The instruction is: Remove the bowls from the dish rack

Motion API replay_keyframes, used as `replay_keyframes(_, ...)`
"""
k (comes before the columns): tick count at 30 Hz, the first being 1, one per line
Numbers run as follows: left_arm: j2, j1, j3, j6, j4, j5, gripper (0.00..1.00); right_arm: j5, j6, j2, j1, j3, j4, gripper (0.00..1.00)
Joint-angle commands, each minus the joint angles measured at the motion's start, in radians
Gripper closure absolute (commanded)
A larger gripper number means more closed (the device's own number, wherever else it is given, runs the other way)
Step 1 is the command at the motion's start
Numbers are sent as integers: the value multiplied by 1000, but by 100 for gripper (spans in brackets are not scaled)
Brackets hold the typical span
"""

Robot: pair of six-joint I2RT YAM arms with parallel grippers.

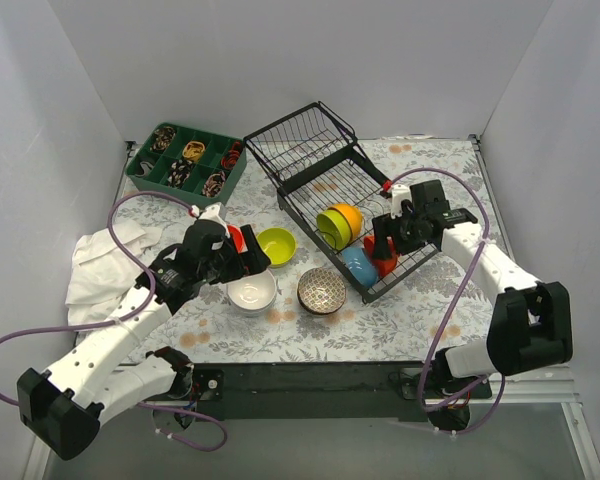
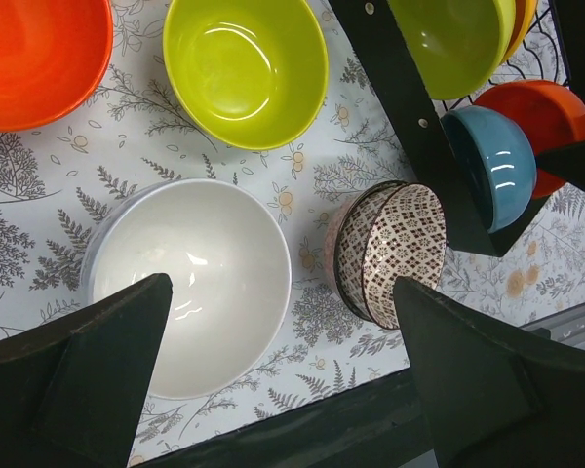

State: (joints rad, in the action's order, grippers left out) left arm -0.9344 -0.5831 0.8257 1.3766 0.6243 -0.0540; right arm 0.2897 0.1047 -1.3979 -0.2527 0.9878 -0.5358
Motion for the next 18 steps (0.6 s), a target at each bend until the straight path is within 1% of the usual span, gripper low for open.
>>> replay_keyframes(1, -9, 6, 24, -4, -29, 25, 2, -58, -48, 94, -16, 87, -10, 78)
replay_keyframes(5, -26, 5, 32, -5, -51, 42, 2, -128, -68, 146, -16, 100, -1, 83)
replay_keyframes(8, -43, 6, 38, -4, -70, 52, 2, -149, -91, 174, -14, 101, 10, 85)
replay_keyframes(10, -50, 6, 41, -4, -89, 92, 2, -141, -97, 191, -14, 103, 22, 86)
replay_keyframes(11, -55, 6, 43, -4, -98, 101, 2, -117, -140, 207, -14, 104, 31, 87)
replay_keyframes(13, -57, 5, 43, -4, -138, 132, 2, -74, -172, 226, -14, 106, 48, 88)
replay_keyframes(14, -58, 5, 43, -5, -155, 143, 2, -20, -210, 244, -14, 106, 68, 88)
replay_keyframes(16, -61, 6, 38, -2, -211, 180, 2, 35, -253, 260, -16, 104, 95, 88)
replay_keyframes(18, -72, 6, 39, 7, -251, 207, 2, 121, -333, 286, -16, 89, 157, 89)
